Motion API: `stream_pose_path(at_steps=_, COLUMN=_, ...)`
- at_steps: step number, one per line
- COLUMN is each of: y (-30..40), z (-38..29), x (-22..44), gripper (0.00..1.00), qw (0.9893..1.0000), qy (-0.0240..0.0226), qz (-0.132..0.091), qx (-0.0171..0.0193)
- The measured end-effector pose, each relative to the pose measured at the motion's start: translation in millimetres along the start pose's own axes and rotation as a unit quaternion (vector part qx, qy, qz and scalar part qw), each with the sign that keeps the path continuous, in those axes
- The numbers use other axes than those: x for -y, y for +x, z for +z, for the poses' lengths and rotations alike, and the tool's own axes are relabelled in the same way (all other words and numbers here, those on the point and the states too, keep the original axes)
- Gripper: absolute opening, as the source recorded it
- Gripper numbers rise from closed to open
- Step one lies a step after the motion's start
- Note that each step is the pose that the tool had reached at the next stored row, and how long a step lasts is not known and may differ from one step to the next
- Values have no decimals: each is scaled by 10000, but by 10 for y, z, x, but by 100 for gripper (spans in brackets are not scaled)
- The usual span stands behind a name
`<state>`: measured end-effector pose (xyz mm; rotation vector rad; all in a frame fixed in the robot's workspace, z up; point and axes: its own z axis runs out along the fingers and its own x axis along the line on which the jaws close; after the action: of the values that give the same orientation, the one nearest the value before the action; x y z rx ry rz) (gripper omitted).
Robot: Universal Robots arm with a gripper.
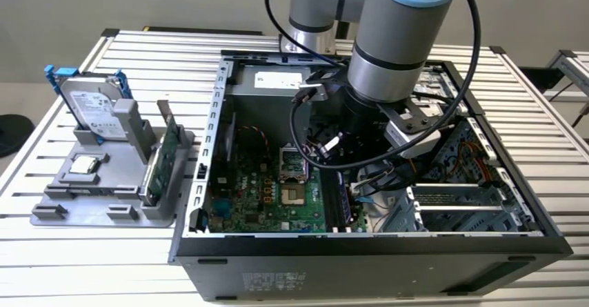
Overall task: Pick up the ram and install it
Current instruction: 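Press down the ram until it locks into place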
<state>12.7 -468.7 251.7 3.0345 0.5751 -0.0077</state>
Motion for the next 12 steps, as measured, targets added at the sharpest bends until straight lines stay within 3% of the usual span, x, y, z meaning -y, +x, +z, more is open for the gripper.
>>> stream_pose_path(at_steps=12, y=-1, z=0, x=0, gripper=0, qw=10000, qy=0, qz=0, qx=0)
